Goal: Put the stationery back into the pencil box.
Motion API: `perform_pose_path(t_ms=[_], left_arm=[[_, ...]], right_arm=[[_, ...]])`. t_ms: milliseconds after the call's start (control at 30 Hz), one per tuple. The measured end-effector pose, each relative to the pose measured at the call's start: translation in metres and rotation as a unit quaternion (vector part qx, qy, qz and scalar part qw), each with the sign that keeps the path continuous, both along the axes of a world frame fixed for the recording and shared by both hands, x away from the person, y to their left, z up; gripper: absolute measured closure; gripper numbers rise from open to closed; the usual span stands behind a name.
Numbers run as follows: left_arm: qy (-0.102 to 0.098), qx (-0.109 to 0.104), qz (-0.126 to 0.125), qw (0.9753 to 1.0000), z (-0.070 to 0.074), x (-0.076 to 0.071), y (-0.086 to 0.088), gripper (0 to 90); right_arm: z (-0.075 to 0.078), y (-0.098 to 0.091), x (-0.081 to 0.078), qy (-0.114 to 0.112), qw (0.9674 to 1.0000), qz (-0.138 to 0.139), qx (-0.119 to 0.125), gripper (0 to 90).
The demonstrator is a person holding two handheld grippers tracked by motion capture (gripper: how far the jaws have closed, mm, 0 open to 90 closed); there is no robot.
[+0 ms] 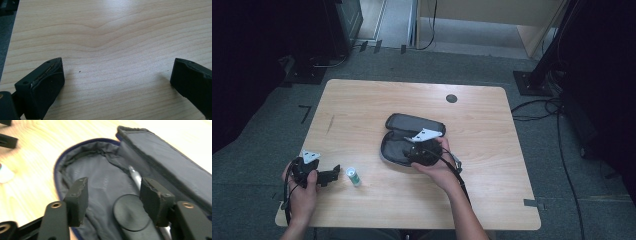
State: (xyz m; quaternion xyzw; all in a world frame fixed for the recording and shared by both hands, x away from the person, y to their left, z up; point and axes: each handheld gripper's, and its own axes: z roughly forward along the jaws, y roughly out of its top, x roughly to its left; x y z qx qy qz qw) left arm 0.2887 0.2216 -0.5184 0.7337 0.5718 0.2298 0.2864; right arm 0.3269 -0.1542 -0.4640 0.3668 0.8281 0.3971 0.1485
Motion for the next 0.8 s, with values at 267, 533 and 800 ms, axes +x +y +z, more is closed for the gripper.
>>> perform_pose_path(t_ms=[267, 533, 800], left_arm=[[-0.001, -0.001, 0.001, 1.0000, 0.000, 0.000, 0.000, 0.0], [-0.001, -0.001, 0.001, 1.0000, 0.000, 0.000, 0.000, 0.0], [-0.001, -0.001, 0.001, 1.0000, 0.000, 0.000, 0.000, 0.0]], right_arm=[[0.002, 0.020, -0.009, 0.003, 0.9999, 0.003, 0.014, 24.2], [0.002, 0.035, -0.013, 0.005, 0.9997, 0.014, 0.021, 20.2], [0.005, 0.049, -0.020, 0.000, 0.9993, 0.029, 0.024, 18.8]])
